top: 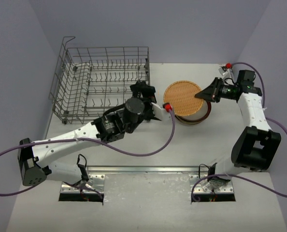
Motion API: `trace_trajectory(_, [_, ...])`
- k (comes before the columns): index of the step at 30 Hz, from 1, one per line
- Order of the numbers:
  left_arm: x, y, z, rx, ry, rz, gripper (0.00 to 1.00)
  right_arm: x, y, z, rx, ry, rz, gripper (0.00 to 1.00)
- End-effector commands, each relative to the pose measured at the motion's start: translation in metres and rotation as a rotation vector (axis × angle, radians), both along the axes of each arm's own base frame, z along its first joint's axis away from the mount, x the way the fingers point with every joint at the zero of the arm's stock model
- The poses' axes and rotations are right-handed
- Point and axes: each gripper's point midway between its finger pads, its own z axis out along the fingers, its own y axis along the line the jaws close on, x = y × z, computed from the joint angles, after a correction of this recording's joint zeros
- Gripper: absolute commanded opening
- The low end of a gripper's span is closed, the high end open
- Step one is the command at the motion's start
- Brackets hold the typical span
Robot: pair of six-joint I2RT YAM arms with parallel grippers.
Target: Unload the plates from the dish rack
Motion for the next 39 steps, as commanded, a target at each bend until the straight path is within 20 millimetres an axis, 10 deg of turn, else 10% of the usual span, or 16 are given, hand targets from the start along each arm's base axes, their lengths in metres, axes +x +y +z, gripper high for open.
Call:
trace_trajectory(1, [0.023,0.033,0.024,-0.260,0.118,0.170,1.00,0.020,-0.034,-0.030,-0.186,-0.037,-0.058,0.00])
trace_trajectory(16, [0.052,0.103,-0.001,-0.506,0.299,0.425,1.00,0.053,-0.089,-0.093,-0.387,0.058,-0.154,0.00])
trace_trajectory(27, [0.062,0.065,-0.065,-0.570,0.591,0.455,1.00,0.060,-0.108,-0.113,-0.470,0.081,-0.200,0.00])
trace_trajectory(34, [0.078,0.050,-0.081,-0.672,0.680,0.533,1.00,0.061,-0.122,-0.117,-0.550,0.090,-0.233,0.67])
trace_trajectory(39, [0.096,0.040,-0.075,-0.778,0.683,0.600,0.98,0.061,-0.127,-0.095,-0.597,0.027,-0.253,0.78])
